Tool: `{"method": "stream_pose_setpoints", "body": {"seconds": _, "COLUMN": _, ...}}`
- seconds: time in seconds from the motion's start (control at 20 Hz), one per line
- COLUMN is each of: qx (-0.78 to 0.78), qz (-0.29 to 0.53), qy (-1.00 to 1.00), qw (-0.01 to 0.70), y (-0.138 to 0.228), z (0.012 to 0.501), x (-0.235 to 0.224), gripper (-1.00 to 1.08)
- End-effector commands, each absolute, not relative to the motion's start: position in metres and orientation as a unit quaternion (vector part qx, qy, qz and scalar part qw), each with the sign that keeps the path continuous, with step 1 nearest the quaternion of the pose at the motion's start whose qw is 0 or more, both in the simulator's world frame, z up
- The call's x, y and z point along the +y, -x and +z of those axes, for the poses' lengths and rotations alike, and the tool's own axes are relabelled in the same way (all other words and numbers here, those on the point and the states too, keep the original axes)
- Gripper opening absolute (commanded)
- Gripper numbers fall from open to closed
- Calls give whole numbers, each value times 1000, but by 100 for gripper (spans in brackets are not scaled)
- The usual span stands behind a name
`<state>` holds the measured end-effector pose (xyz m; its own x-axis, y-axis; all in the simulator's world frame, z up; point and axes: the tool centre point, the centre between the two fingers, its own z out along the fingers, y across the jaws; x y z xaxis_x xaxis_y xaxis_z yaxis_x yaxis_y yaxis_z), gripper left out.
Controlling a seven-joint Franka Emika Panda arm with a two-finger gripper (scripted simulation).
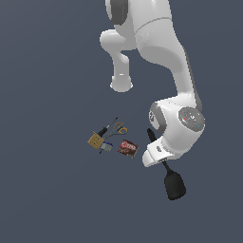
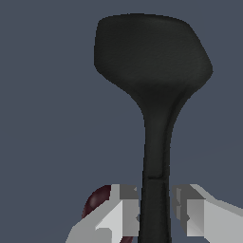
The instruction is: Pick up a designated object from a clutter of objects.
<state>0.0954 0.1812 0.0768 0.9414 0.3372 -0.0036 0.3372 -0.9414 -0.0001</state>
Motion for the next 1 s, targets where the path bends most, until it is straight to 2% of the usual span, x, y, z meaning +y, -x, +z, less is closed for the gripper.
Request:
{"method": "stream_pose_setpoints", "body": {"seconds": 0.0, "qx": 171, "qz": 0, "qy": -985, "qw": 0, "y": -88, "z": 89, "x": 173, "gripper": -100}}
{"method": "stream_pose_setpoints", "body": {"seconds": 0.95, "qx": 171, "qz": 0, "qy": -985, "qw": 0, "y": -2, "z": 206, "x": 77, "gripper": -100}}
